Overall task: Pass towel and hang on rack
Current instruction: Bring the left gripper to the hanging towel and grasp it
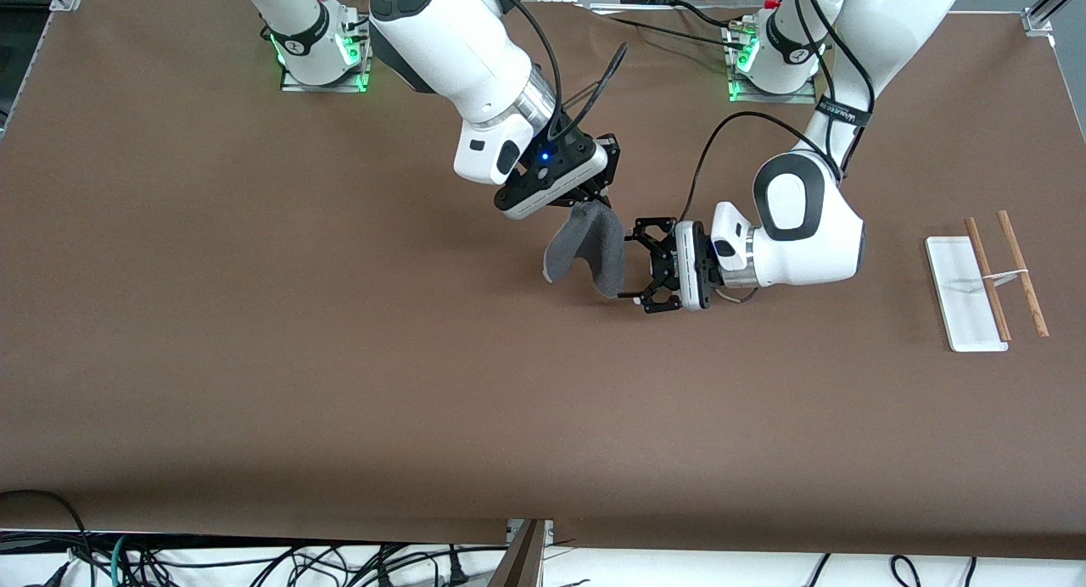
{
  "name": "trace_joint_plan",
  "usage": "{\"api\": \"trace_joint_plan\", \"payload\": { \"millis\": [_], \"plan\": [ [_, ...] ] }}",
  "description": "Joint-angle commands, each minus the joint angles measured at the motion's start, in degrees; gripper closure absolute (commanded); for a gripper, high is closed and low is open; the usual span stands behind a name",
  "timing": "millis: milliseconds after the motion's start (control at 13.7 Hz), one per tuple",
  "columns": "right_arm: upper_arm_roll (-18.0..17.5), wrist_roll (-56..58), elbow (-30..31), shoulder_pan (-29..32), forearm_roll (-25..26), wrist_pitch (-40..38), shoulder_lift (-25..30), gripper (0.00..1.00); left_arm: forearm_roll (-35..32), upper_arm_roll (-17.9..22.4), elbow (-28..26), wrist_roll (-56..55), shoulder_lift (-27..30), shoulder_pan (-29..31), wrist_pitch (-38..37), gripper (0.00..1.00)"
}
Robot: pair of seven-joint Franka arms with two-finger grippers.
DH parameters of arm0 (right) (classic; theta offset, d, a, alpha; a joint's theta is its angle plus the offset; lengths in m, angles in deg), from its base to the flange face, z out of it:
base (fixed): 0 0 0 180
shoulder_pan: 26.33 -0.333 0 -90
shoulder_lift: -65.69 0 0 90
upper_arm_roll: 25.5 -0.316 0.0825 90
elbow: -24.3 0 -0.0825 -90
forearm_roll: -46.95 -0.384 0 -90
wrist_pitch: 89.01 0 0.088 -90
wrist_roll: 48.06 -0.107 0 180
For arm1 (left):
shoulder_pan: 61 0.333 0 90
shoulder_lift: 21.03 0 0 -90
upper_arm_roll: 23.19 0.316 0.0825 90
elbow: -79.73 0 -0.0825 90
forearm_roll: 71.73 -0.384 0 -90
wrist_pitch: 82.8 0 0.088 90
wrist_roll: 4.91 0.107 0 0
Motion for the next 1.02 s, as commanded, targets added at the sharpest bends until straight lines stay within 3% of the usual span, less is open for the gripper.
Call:
{"api": "trace_joint_plan", "payload": {
  "millis": [0, 219, 438, 585, 658, 804, 877, 950],
  "plan": [
    [0.01, -0.87, -1.62, -0.21, 0.03, 0.08, -0.78, 1.00, 3.18, 0.03, 0.45, 4.55, 0.01, 0.18, 0.47, 0.04],
    [0.01, -0.87, -1.62, -0.21, 0.03, 0.08, -0.78, 1.00, 9.76, 0.03, 0.45, 11.04, -1.22, -0.17, 0.21, 0.04],
    [0.01, -0.87, -1.62, -0.12, 0.03, 0.08, -0.78, 1.00, 11.01, -0.06, 0.10, 13.09, -1.05, -0.09, -1.01, 0.06],
    [0.01, -0.87, -1.62, -0.12, 0.03, 0.08, -0.78, 1.00, 11.01, -0.06, 0.01, 14.48, -1.05, -0.26, -3.12, 0.28],
    [0.01, -0.87, -1.62, -0.12, 0.03, 0.08, -0.70, 1.00, 11.54, -0.06, -0.17, 15.27, -1.05, -0.35, -3.83, 0.32],
    [0.01, -0.87, -1.62, -0.12, 0.03, 0.08, -0.78, 1.00, 12.59, -0.06, -0.26, 17.12, -1.05, -0.44, -5.67, 0.54],
    [0.01, -0.87, -1.62, -0.12, 0.03, 0.08, -0.78, 1.00, 12.60, -0.06, -0.26, 17.91, -1.05, -0.35, -5.77, 0.75],
    [0.01, -0.87, -1.62, -0.04, 0.03, 0.08, -0.78, 1.00, 12.60, -0.06, -0.26, 18.35, -1.05, -0.26, -5.77, 0.89]
  ]
}}
